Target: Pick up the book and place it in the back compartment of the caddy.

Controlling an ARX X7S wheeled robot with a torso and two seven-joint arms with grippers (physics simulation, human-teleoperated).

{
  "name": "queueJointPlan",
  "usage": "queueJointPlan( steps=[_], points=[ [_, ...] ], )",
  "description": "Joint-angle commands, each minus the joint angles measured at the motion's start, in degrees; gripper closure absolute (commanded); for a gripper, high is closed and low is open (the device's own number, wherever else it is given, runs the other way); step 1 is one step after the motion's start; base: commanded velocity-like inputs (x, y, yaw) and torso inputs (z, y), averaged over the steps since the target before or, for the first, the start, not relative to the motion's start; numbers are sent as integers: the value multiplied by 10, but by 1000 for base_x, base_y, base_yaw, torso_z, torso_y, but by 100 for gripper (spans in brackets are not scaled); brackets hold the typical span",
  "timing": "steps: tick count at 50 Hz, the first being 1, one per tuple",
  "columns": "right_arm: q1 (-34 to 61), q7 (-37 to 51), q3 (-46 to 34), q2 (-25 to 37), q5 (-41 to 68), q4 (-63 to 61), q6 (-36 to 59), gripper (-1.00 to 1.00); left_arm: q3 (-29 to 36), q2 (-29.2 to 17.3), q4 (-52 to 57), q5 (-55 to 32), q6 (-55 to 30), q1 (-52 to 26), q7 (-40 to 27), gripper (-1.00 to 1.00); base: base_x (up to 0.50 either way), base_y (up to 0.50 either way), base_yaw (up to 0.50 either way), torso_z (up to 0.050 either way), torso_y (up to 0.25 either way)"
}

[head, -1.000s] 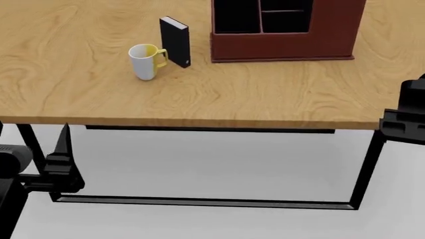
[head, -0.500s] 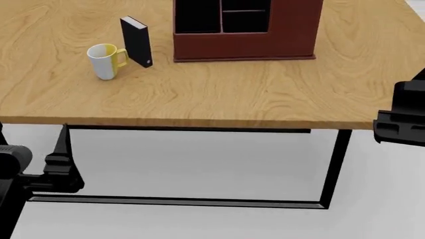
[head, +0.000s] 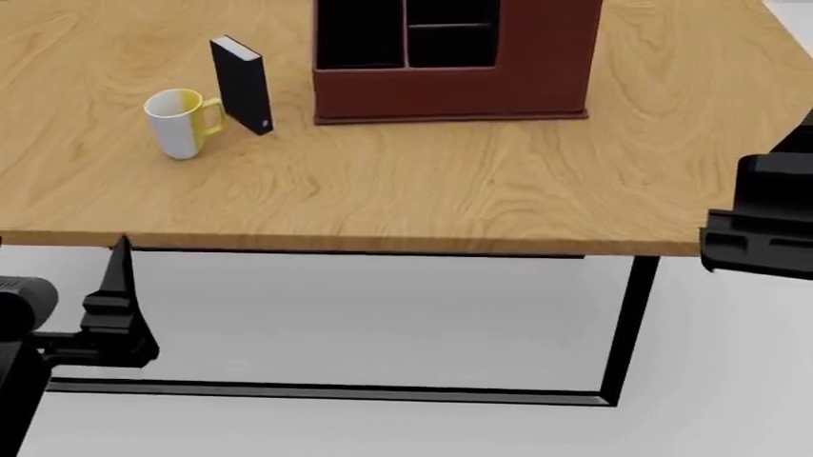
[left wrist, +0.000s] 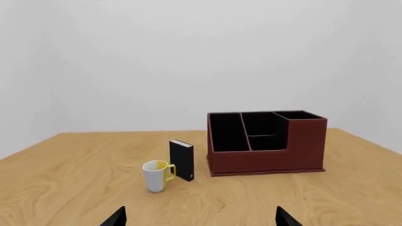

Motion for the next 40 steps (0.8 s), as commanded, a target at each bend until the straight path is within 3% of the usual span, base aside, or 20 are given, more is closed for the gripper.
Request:
queueJointPlan(
  steps=[1,40],
  points=[
    [0,2,-14,1,-3,3,-8,-100,0,-2,4,-3,-2,-3,-2,-100,344,-66,0,0,0],
    [-13,14,-22,22,7,1,-31,-100,2,-7,6,-8,8,-1,-7,-100,381,-76,0,0,1]
  ],
)
